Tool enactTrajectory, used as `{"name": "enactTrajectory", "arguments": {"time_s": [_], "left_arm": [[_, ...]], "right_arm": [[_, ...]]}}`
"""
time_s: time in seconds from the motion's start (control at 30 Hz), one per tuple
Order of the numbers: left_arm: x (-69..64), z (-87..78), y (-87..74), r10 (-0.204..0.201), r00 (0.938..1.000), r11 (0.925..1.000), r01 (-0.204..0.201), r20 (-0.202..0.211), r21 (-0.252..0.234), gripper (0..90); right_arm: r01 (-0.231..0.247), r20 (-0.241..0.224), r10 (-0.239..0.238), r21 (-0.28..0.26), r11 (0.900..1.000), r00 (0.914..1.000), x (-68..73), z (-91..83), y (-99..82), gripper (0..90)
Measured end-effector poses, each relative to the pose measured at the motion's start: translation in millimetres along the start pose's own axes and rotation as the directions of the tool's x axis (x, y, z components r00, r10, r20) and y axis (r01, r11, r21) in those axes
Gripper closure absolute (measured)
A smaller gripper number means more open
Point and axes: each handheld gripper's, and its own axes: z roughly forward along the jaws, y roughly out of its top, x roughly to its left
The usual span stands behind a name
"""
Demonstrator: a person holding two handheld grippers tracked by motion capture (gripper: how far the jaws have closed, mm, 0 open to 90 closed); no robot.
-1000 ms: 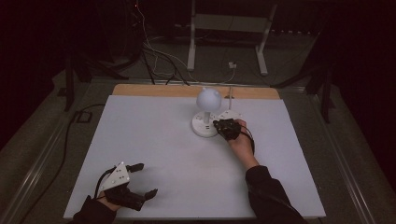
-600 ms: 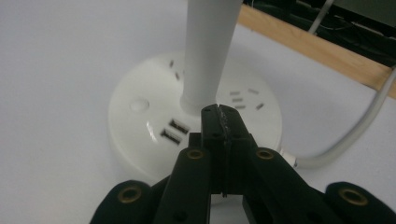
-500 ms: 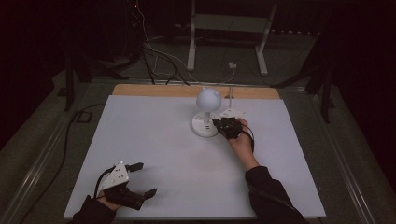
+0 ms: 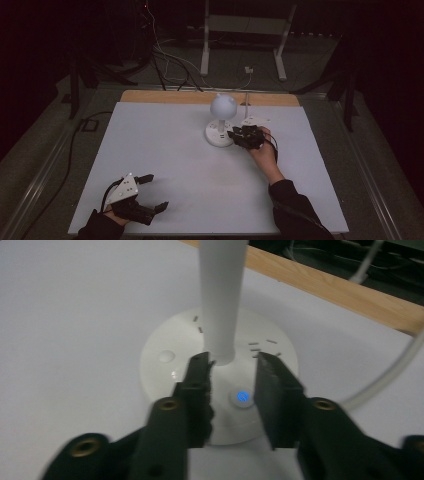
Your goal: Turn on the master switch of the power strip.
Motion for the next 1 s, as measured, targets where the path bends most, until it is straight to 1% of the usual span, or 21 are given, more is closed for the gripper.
{"name": "enactTrajectory", "arguments": {"time_s": [0.03, 0.07, 0.1, 0.13, 0.23, 0.3, 0.37, 0.4, 0.43, 0.47, 0.5, 0.57, 0.63, 0.7, 0.73, 0.8, 0.83, 0.9, 0.93, 1.0], "left_arm": [[-0.1, 0.0, 0.0, -0.001, 1.0000, 1.0000, 0.001, 0.000, -0.001, 0.3], [-0.1, 0.1, 0.0, 0.000, 1.0000, 1.0000, 0.000, 0.000, 0.000, 0.3], [-0.1, 0.2, 0.0, 0.000, 1.0000, 1.0000, 0.000, 0.001, 0.002, 0.3], [-0.1, 0.3, -0.1, 0.000, 1.0000, 1.0000, 0.000, 0.001, 0.003, 0.3], [-0.2, 0.5, -0.1, 0.000, 1.0000, 1.0000, 0.000, 0.001, 0.004, 0.3], [0.0, 0.4, -0.1, -0.001, 1.0000, 1.0000, 0.001, 0.001, 0.004, 0.3], [0.1, 0.5, -0.2, -0.001, 1.0000, 1.0000, 0.001, 0.001, 0.005, 0.3], [0.1, 0.5, -0.2, -0.001, 1.0000, 1.0000, 0.001, 0.001, 0.005, 0.3], [0.1, 0.5, -0.2, -0.001, 1.0000, 1.0000, 0.001, 0.001, 0.006, 0.3], [0.0, 0.6, -0.2, 0.000, 1.0000, 1.0000, 0.000, 0.001, 0.006, 0.3], [0.0, 0.6, -0.2, 0.000, 1.0000, 1.0000, 0.000, 0.001, 0.005, 0.3], [-0.1, 0.4, -0.2, 0.000, 1.0000, 1.0000, 0.000, 0.001, 0.005, 0.3], [0.0, 0.4, -0.2, 0.000, 1.0000, 1.0000, 0.000, 0.000, 0.006, 0.3], [-0.1, 0.4, -0.2, 0.000, 1.0000, 1.0000, 0.000, 0.000, 0.005, 0.3], [-0.1, 0.4, -0.2, 0.000, 1.0000, 1.0000, 0.000, 0.000, 0.005, 0.3], [-0.1, 0.3, -0.2, 0.000, 1.0000, 1.0000, 0.000, 0.000, 0.005, 0.3], [0.0, 0.3, -0.2, 0.001, 1.0000, 1.0000, -0.001, 0.000, 0.005, 0.3], [-0.1, 0.4, -0.1, 0.001, 1.0000, 1.0000, -0.001, 0.000, 0.005, 0.3], [-0.3, 0.5, -0.2, 0.001, 1.0000, 1.0000, -0.001, 0.000, 0.005, 0.3], [-0.4, 0.6, -0.2, 0.002, 1.0000, 1.0000, -0.002, 0.001, 0.006, 0.3]], "right_arm": [[0.011, -0.004, -0.011, 0.000, 0.9999, 0.9999, 0.2, -0.8, 0.0, 63.9], [0.016, -0.013, -0.016, 0.001, 0.9999, 0.9998, 0.1, -1.3, 0.0, 60.3], [0.018, -0.012, -0.018, 0.002, 0.9998, 0.9998, 0.3, -1.8, 0.1, 58.3], [0.019, -0.014, -0.019, 0.003, 0.9998, 0.9997, 0.2, -2.3, 0.0, 57.5], [0.013, -0.021, -0.013, -0.002, 0.9999, 0.9997, -0.4, -4.0, -0.3, 48.7], [0.012, -0.025, -0.012, -0.004, 0.9999, 0.9996, -0.3, -4.9, -0.4, 38.3], [-0.005, -0.041, 0.005, -0.004, 1.0000, 0.9991, -1.1, -5.6, -0.1, 29.5], [-0.015, -0.047, 0.015, -0.006, 0.9999, 0.9988, -1.4, -6.0, -0.1, 23.7], [-0.022, -0.062, 0.022, 0.000, 0.9997, 0.9978, -1.8, -6.2, 0.0, 17.4], [-0.028, -0.086, 0.029, 0.007, 0.9996, 0.9959, -2.4, -6.4, 0.0, 15.0], [-0.028, -0.101, 0.029, 0.011, 0.9995, 0.9945, -2.6, -6.9, -0.1, 14.2], [-0.038, -0.107, 0.039, 0.010, 0.9992, 0.9935, -2.3, -8.2, 0.7, 12.8], [-0.032, -0.138, 0.032, 0.007, 0.9995, 0.9900, -1.9, -10.0, 2.1, 7.9], [-0.012, -0.161, 0.014, 0.018, 0.9998, 0.9868, -0.9, -10.8, 4.4, 2.8], [-0.001, -0.174, 0.002, 0.006, 1.0000, 0.9848, 0.1, -11.1, 4.9, 0.5], [0.024, -0.189, -0.035, -0.061, 0.9979, 0.9814, 2.7, -12.9, 4.3, 0.0], [0.030, -0.199, -0.042, -0.067, 0.9973, 0.9790, 4.0, -13.5, 4.5, 0.0], [0.052, -0.204, -0.066, -0.073, 0.9960, 0.9767, 6.4, -14.7, 4.6, 0.0], [0.062, -0.213, -0.077, -0.078, 0.9951, 0.9739, 7.5, -15.2, 4.5, 0.0], [0.078, -0.215, -0.092, -0.072, 0.9944, 0.9723, 10.1, -16.2, 4.7, 0.0]]}}
